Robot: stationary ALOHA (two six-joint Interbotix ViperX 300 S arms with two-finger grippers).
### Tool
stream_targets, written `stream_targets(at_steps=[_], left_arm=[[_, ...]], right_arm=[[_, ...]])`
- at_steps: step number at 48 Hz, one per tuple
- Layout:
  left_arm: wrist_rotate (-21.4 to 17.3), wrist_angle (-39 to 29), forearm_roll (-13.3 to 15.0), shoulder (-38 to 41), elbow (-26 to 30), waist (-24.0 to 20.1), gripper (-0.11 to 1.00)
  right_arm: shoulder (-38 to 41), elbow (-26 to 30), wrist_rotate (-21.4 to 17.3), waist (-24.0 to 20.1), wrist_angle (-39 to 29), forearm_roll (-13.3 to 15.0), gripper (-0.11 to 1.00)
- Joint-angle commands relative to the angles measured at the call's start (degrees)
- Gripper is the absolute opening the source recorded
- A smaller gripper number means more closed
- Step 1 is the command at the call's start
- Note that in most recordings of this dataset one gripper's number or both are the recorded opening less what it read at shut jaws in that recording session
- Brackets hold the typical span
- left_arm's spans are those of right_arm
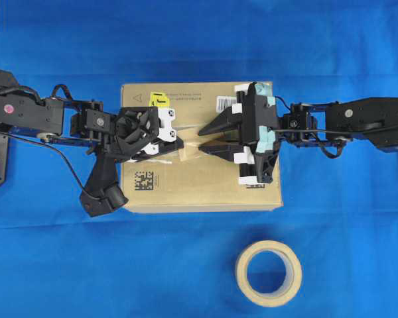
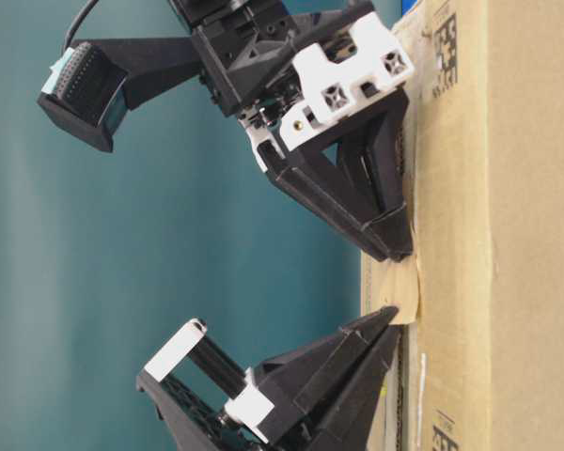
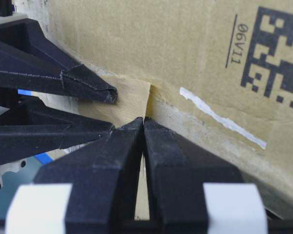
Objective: Apply tape along the seams of the closed cardboard box to seal it securely.
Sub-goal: 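Bring the right gripper over the box top to the tape strip, then press the tape down along the top seam with both grippers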
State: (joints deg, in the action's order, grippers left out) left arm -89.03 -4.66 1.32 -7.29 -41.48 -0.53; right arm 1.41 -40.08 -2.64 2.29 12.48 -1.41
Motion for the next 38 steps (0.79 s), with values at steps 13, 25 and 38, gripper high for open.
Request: stream_targets(at_steps=[13, 25, 38], left_arm=[[0.26, -0.26, 0.0, -0.62, 1.49, 0.09, 0.0], [0.35, -1.85, 0.0, -0.7, 2.2, 0.09, 0.24], [0.35, -1.93, -0.09, -1.32, 2.64, 0.09, 0.7]], right_arm=[[-0.62, 0.88, 0.09, 0.18, -0.79, -0.26, 0.45], [-0.62, 0.97, 0.09, 0.18, -1.49, -0.35, 0.45], [-0.53, 0.97, 0.09, 0.18, -2.72, -0.44, 0.45]])
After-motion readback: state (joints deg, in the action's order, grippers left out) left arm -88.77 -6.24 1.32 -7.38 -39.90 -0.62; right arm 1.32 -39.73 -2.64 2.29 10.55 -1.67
